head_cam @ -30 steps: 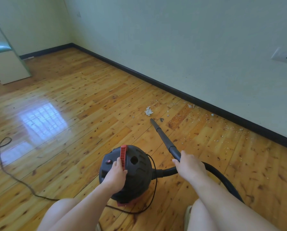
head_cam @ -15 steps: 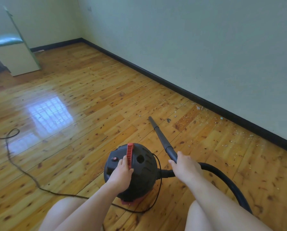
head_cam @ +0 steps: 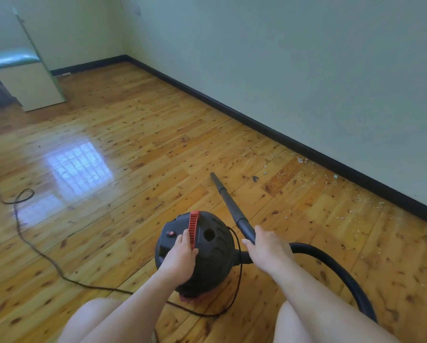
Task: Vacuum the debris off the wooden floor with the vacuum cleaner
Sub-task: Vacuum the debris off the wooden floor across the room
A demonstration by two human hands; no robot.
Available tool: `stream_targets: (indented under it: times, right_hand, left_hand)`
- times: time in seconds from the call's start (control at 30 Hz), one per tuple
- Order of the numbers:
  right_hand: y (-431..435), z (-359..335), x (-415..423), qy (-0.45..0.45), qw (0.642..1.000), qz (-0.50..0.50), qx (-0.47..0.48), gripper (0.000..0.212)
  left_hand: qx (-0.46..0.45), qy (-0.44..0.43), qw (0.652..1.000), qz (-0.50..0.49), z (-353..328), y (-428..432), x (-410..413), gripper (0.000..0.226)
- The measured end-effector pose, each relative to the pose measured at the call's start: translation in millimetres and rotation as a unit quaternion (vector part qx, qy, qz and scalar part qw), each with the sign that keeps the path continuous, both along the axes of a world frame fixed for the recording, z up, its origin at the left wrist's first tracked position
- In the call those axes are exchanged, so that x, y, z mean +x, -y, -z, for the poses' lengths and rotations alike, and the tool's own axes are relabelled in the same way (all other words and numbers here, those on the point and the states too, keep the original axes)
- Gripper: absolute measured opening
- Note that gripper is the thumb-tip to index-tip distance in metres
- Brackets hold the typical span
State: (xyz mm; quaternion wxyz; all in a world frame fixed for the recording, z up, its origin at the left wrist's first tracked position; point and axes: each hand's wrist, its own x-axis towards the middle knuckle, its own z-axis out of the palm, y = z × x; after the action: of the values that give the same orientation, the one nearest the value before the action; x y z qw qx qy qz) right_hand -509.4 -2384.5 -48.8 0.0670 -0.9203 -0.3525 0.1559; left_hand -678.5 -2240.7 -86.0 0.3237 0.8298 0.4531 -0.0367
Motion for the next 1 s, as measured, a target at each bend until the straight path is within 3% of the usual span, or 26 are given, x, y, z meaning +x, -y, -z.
stream_targets:
  times: [0.57, 1.0]
  right_hand:
    - [-47.2, 16.6, -11.5, 0.006, 0.999, -0.045, 0.014, 0.045]
    - [-56.1, 24.6, 17.9, 0.032, 0.997, 0.071, 0.003, 0.046]
  left_hand:
    - [0.012, 0.001, 0.999, -0.037, -3.0, -32.4, -13.9, 0.069]
    - [0.033, 0.0, 0.999, 0.02, 0.9, -48.7, 5.9, 0.063]
